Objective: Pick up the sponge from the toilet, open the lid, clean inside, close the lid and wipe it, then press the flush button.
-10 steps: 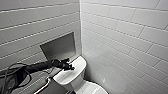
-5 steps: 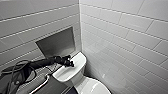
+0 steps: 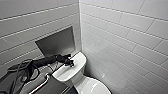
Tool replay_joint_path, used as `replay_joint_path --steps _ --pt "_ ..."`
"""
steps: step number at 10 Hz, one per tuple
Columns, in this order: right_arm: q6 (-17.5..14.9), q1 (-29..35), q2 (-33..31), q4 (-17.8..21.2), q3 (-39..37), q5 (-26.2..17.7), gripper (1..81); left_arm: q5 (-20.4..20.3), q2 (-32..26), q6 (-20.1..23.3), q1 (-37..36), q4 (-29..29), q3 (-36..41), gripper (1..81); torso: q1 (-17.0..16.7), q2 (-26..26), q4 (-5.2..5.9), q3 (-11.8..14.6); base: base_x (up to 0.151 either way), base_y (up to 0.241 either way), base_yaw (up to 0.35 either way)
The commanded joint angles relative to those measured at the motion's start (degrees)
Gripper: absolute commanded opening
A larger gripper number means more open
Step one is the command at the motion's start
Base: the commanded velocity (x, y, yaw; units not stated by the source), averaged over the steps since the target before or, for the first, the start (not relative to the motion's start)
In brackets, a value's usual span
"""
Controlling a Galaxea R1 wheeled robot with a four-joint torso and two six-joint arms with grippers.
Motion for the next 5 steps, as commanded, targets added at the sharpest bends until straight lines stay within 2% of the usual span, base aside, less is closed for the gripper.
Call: replay_joint_path --steps 1,5 --pt "-0.2 -0.8 -0.5 -0.1 0.3 -4.4 1.0 3.1 0.6 0.3 -12.0 1.5 -2.5 1.0 0.0 0.0 0.0 0.0 0.0 0.0 0.0" --pt "-0.2 -0.8 -0.5 0.0 0.2 -4.4 1.0 3.5 2.2 0.3 -12.6 3.7 -6.7 1.0 0.0 0.0 0.0 0.0 0.0 0.0 0.0"
